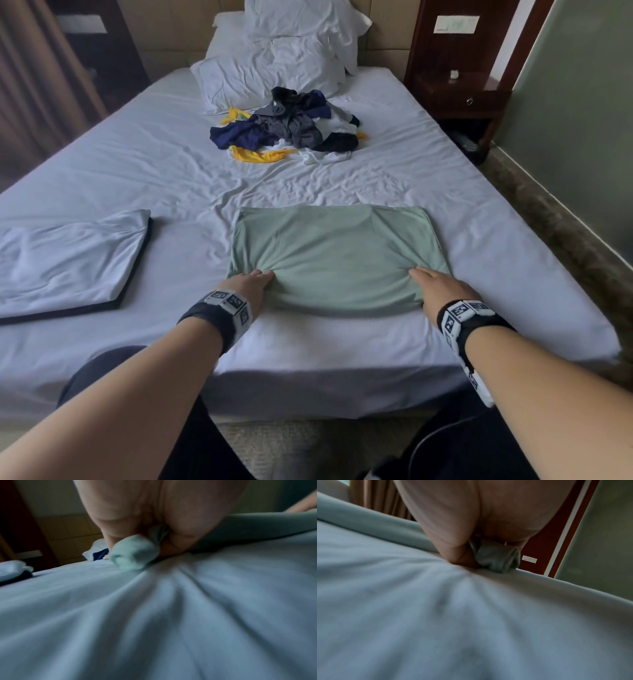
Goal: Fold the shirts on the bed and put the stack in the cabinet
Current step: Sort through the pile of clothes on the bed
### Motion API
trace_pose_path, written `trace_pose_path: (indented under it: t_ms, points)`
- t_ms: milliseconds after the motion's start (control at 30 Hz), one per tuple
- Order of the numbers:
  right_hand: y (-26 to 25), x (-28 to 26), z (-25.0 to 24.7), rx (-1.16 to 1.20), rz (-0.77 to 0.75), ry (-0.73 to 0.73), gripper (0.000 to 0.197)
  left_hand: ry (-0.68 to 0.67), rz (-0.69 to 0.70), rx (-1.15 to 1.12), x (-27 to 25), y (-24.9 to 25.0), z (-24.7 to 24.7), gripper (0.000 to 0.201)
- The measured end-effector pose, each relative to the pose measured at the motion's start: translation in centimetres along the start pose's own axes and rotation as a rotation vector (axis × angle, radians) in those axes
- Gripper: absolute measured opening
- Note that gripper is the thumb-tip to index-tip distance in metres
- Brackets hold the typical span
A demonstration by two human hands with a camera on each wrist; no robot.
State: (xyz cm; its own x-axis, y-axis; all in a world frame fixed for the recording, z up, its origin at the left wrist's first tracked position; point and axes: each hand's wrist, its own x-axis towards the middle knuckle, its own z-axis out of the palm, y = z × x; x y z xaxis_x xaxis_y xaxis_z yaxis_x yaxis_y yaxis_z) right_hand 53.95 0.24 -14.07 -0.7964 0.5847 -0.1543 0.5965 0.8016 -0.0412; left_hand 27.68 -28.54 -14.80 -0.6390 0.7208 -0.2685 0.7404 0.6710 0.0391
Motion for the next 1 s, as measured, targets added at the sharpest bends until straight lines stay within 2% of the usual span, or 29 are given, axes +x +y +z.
trace_pose_path:
  t_ms: [100, 200, 300, 433, 533, 667, 833, 933, 1000]
  points:
    - [0.1, -0.2, 0.2, 0.006, 0.068, 0.089, 0.058, 0.103, -0.005, -0.060, -0.1, -1.0, -0.6, 0.056]
    - [0.6, 0.1, -0.1, 0.014, 0.141, 0.101, 0.045, 0.056, -0.003, -0.052, -0.2, -1.3, -1.7, 0.058]
    - [1.5, 0.6, -1.9, 0.057, 0.203, 0.113, 0.025, 0.095, -0.014, -0.106, -0.3, -1.5, -3.7, 0.043]
    - [1.9, 0.9, -6.3, 0.268, 0.282, 0.245, 0.018, 0.333, -0.148, -0.261, -1.2, -3.0, -6.9, 0.022]
    - [1.4, 0.7, -11.0, 0.429, 0.315, 0.406, 0.013, 0.519, -0.223, -0.446, -2.9, -3.1, -10.7, 0.019]
    - [0.9, -0.5, -17.8, 0.624, 0.338, 0.641, 0.012, 0.788, -0.205, -0.731, -5.6, -2.9, -17.4, 0.018]
    - [0.6, -1.7, -24.6, 0.683, 0.299, 0.826, 0.016, 1.005, -0.155, -0.931, -8.7, -1.8, -24.7, 0.015]
    - [0.2, -1.6, -26.5, 0.635, 0.290, 0.787, 0.016, 1.045, -0.117, -0.983, -9.2, -2.1, -26.3, 0.012]
    - [0.1, -1.1, -26.0, 0.539, 0.316, 0.669, 0.019, 0.980, -0.118, -1.027, -8.1, -3.0, -25.6, 0.014]
